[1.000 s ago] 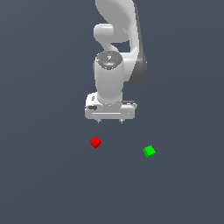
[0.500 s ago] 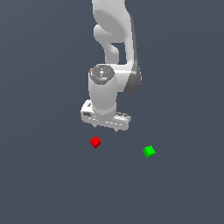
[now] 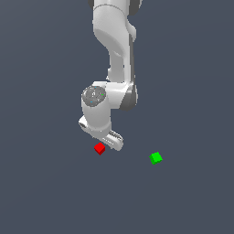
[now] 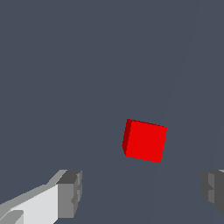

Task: Stack the red cube on top of the green cube.

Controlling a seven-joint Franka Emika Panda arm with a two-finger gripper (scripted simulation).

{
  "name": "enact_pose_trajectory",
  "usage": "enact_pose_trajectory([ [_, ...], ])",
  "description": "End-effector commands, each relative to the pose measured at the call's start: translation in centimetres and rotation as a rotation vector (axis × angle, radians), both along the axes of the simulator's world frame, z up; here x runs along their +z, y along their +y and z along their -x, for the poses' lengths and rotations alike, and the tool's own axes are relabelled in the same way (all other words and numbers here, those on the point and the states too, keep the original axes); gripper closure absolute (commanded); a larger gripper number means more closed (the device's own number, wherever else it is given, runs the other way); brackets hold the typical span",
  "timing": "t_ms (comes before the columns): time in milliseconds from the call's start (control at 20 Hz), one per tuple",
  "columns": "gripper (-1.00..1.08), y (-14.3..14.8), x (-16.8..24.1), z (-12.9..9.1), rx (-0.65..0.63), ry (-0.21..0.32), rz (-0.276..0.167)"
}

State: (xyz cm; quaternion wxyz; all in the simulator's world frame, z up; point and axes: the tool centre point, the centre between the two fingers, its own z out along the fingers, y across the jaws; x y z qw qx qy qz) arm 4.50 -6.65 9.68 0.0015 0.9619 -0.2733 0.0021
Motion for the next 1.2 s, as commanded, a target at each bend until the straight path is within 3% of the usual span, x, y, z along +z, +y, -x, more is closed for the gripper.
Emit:
enact_pose_trajectory([
  [0, -0.92, -0.8, -0.9, -0.2, -0.066, 0.0, -0.001],
  [400, -0.92, -2.2, -2.5, -0.2, -0.179, 0.003, -0.003],
  [800, -0.92, -2.2, -3.2, -0.2, -0.183, 0.003, -0.003],
  [1150, -0.92, -2.3, -6.5, -0.1, -0.188, 0.003, -0.004],
])
